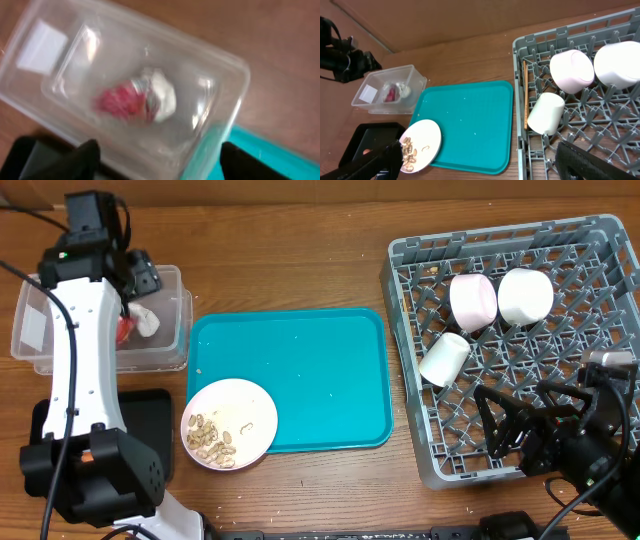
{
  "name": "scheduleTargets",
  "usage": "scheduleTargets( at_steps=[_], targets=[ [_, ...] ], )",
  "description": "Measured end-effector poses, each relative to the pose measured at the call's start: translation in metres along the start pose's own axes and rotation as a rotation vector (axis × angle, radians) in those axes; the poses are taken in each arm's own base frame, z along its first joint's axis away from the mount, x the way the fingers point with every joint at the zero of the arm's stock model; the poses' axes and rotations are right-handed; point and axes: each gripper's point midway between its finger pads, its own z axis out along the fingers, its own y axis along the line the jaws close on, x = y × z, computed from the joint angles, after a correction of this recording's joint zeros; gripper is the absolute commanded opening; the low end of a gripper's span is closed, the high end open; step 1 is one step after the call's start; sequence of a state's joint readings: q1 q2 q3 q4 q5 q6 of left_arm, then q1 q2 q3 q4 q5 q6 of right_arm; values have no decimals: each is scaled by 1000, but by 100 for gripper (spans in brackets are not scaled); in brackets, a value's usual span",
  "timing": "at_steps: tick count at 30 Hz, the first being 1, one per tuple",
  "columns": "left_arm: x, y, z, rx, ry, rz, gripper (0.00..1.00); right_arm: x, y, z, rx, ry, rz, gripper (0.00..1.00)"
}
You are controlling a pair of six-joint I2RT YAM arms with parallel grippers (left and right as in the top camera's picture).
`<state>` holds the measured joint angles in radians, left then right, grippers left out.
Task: Sort waste into correct bins and load items into the dishwasher
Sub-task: 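Grasp the red wrapper with the left gripper, drop it in the container, then grasp the white plate rim with the left gripper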
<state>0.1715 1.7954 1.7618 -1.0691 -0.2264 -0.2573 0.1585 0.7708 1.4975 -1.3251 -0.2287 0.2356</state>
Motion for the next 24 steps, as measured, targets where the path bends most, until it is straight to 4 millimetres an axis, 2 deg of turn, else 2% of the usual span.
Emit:
scheduleTargets(
  at_steps=[2,4,6,8,10,12,14,16,19,21,24],
  targets=[
    [15,-12,-7,36,59,38,63,0,0,0,0,-1,0,100],
    [38,-29,-19,69,130,101,62,0,0,0,0,0,0,100],
    [67,-51,-37,96,203,184,62,0,0,0,0,-1,-1,100],
    [103,-74,-57,115,288,261,49,0,0,0,0,-1,-1,100],
    [134,-95,-72,131,342,328,49,0,0,0,0,0,0,100],
    [164,-115,-75,136,373,383,51,0,0,0,0,0,0,100],
    [194,-127,-66,122,397,413,51,0,0,0,0,-1,0,100],
    [231,-135,-46,91,432,433,44,0,0,0,0,0,-1,100],
    [271,-136,-21,55,463,442,44,0,0,0,0,0,0,100],
    [291,-134,-5,43,467,436,42,0,0,0,0,0,0,100],
    [305,-134,15,47,448,406,32,0,0,0,0,0,0,100]
  ],
)
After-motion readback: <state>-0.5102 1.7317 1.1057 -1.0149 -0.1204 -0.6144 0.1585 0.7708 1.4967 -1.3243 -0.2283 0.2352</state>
